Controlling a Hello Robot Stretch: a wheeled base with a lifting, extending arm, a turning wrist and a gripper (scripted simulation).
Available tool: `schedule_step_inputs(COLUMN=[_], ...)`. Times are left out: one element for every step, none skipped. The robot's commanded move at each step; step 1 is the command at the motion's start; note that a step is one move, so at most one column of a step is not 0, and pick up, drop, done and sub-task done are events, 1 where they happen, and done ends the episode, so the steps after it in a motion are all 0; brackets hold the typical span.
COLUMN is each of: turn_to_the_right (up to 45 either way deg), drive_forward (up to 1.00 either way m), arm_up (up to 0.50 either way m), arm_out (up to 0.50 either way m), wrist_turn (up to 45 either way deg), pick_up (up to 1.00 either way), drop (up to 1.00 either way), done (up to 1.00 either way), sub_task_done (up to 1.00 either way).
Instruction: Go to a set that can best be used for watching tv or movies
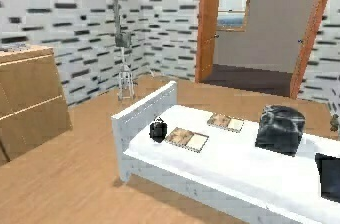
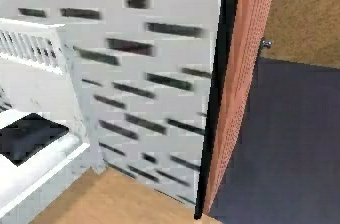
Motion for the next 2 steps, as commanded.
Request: schedule_step_inputs(turn_to_the_right=[-36.0,0.0], drive_forward=[0.0,1.0], arm_up=[0.0,0.0], arm_out=[0.0,0.0], wrist_turn=[0.0,0.0], pick_up=[0.0,0.0], drop=[0.0,0.0], done=[0.0,0.0], sub_task_done=[0.0,0.0])
